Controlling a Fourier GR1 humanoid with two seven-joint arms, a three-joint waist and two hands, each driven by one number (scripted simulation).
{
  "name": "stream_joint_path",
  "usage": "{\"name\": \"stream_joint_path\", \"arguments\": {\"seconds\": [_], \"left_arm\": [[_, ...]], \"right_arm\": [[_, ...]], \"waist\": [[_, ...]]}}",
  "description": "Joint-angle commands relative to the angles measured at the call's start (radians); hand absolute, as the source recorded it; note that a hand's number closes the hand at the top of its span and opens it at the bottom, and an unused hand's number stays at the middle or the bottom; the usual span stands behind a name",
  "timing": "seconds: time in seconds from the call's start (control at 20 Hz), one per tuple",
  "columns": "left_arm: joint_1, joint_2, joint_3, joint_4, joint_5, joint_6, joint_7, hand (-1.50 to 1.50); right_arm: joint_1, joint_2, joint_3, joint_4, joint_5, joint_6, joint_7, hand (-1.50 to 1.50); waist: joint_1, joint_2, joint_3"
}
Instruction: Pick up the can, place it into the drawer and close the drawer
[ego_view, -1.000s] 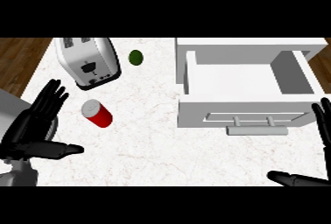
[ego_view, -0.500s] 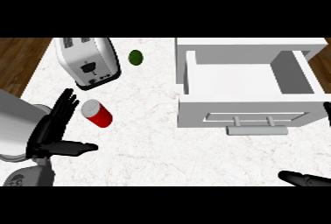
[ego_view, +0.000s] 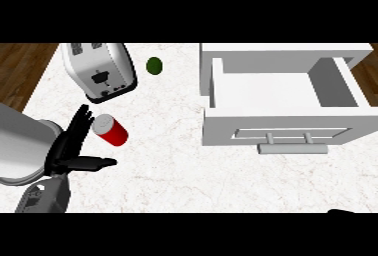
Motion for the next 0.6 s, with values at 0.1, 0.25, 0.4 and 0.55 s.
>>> {"name": "stream_joint_path", "arguments": {"seconds": [0.1, 0.25, 0.4, 0.55], "left_arm": [[-0.089, -0.027, 0.001, 0.223, -0.033, 0.049, -0.108, -1.5], [-0.115, 0.023, 0.03, 0.323, -0.016, 0.007, -0.174, -1.5], [-0.199, 0.059, 0.063, 0.524, -0.031, 0.013, -0.282, -1.5], [-0.18, 0.013, 0.032, 0.497, -0.033, 0.042, -0.273, -1.5]], "right_arm": [[0.074, 0.029, -0.007, -0.074, -0.025, 0.029, 0.005, -1.5], [0.002, -0.029, -0.075, -0.022, -0.044, 0.044, 0.021, -1.5], [-0.024, -0.007, -0.05, 0.034, -0.017, 0.035, -0.007, -1.5], [-0.052, -0.022, -0.066, 0.039, -0.018, 0.037, 0.016, -1.5]], "waist": [[-0.004, 0.0, 0.0], [-0.001, 0.0, 0.0], [-0.005, 0.003, -0.001], [0.0, 0.001, 0.0]]}}
